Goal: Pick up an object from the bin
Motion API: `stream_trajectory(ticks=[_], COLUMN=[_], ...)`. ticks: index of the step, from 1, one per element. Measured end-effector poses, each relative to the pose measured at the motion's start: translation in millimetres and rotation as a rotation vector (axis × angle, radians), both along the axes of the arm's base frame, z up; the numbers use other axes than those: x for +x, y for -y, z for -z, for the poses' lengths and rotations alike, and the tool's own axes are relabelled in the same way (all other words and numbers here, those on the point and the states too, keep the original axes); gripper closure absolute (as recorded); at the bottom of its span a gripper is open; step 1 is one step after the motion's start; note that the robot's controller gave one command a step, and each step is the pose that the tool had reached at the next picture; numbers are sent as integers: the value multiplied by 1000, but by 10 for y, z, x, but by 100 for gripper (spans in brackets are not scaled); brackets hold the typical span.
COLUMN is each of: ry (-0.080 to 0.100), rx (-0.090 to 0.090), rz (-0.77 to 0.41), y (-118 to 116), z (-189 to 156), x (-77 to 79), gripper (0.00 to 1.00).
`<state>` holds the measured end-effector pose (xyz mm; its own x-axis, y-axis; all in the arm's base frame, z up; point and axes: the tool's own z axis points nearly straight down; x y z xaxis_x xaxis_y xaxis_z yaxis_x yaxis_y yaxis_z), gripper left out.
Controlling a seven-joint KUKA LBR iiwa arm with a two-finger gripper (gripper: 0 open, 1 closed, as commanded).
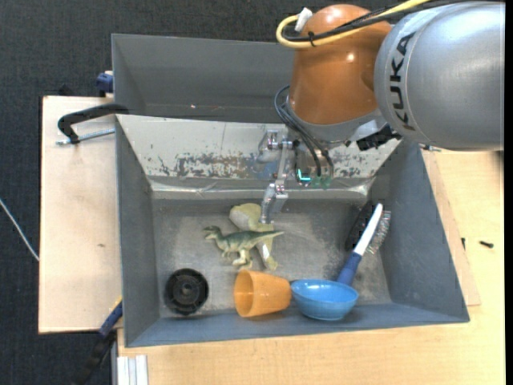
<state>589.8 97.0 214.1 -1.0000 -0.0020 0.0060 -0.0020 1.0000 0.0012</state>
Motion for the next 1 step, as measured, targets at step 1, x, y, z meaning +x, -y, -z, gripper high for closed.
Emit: stream_trajectory(ticks=[1], ry=[10], rx=[4], rz=[25], y=[255], z=[1425], x=[65], gripper=[0])
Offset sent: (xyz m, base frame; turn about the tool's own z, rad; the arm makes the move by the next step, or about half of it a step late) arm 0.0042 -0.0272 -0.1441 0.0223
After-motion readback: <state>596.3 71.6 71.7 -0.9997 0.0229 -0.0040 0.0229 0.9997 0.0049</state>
